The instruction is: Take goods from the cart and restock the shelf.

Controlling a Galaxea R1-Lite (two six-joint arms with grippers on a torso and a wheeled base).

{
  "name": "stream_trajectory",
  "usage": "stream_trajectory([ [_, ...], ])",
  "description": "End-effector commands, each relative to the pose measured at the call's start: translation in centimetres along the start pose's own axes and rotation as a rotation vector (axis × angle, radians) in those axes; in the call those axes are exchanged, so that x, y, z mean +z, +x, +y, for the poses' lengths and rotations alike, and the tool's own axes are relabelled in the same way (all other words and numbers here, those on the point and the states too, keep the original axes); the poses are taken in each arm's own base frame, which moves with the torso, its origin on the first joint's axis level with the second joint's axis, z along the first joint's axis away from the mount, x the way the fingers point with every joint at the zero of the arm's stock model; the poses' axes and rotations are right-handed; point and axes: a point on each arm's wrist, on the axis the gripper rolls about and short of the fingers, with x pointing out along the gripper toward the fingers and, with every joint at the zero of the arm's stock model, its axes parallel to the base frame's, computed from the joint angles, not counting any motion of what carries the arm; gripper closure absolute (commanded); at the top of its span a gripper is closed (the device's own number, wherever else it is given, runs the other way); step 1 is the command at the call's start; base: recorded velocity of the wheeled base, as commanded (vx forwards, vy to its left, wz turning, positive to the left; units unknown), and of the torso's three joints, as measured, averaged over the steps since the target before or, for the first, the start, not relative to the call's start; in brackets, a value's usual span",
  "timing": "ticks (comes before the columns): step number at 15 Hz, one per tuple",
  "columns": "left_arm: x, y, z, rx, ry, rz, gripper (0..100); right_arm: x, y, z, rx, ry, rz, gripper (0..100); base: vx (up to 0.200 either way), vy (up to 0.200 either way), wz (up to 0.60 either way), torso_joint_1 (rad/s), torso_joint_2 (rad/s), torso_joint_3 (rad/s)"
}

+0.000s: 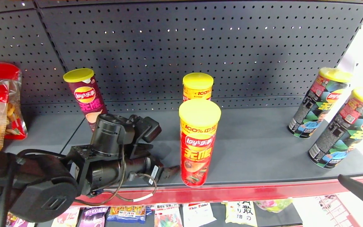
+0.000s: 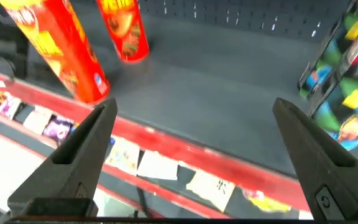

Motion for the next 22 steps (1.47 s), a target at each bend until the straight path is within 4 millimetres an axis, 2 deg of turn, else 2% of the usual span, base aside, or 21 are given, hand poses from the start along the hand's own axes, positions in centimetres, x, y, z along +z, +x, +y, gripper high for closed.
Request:
stream_trajectory([
  [1,0.5,-2.6,1.4,0.060,-0.025,-0.054,0,-1.1,-0.3,0.0,-0.008,0.000,0.016,0,0.000,0.000,0.00,0.000,0.00,0.000],
  [2,0.5,-4.6,2.3,0.099,-0.042,-0.082,0,-1.4,-0.4,-0.1,-0.024,0.000,0.022,0,0.000,0.000,0.00,0.000,0.00,0.000],
  [3,0.5,-4.9,2.5,0.104,-0.045,-0.087,0,-1.5,-0.4,-0.1,-0.028,0.001,0.022,0,0.000,0.000,0.00,0.000,0.00,0.000],
  [4,-0.7,-10.2,3.1,0.172,-0.069,-0.133,0,-1.8,-0.5,-0.7,-0.135,-0.006,0.028,0,0.000,0.000,0.00,0.000,0.00,0.000],
  [5,-1.3,-12.0,3.0,0.191,-0.074,-0.147,0,-1.7,-0.7,-1.1,-0.214,-0.031,0.026,0,0.000,0.000,0.00,0.000,0.00,0.000],
  [6,-2.7,-16.2,2.7,0.261,-0.089,-0.163,0,-1.8,-1.1,-1.9,-0.399,-0.127,0.050,0,0.000,0.000,0.00,0.000,0.00,0.000],
  [7,-3.2,-17.8,2.5,0.297,-0.096,-0.157,0,-1.8,-1.3,-1.9,-0.397,-0.131,0.043,0,0.000,0.000,0.00,0.000,0.00,0.000],
  [8,-4.8,-21.7,1.9,0.391,-0.113,-0.138,0,-1.8,-1.8,-1.8,-0.399,-0.122,0.022,0,0.000,0.000,0.00,0.000,0.00,0.000],
  [9,-5.7,-23.7,1.3,0.429,-0.129,-0.132,0,-2.1,-2.1,-1.8,-0.408,-0.116,0.034,0,0.000,0.000,0.00,0.000,0.00,0.000],
  [11,-8.5,-28.0,-1.0,0.495,-0.163,-0.120,0,-3.0,-3.8,-1.5,-0.464,-0.100,0.041,0,0.000,0.000,0.00,0.000,0.00,0.000],
  [13,-10.9,-29.7,-2.5,0.507,-0.165,-0.146,0,-4.0,-5.3,-1.0,-0.532,-0.086,0.052,0,0.000,0.000,0.00,0.000,0.00,0.000],
  [14,-12.6,-30.5,-3.4,0.565,-0.192,-0.127,0,-4.7,-6.3,-0.6,-0.567,-0.081,0.057,0,0.000,0.000,0.00,0.000,0.00,0.000],
  [16,-14.1,-30.7,-3.9,0.728,-0.255,-0.117,0,-5.5,-7.2,-0.1,-0.582,-0.077,0.068,0,0.000,0.000,0.00,0.000,0.00,0.000],
  [22,-14.5,-30.4,-4.0,0.701,-0.304,-0.142,0,-6.2,-7.3,0.0,-0.583,-0.092,0.085,0,0.000,0.000,0.00,0.000,0.00,0.000],
])
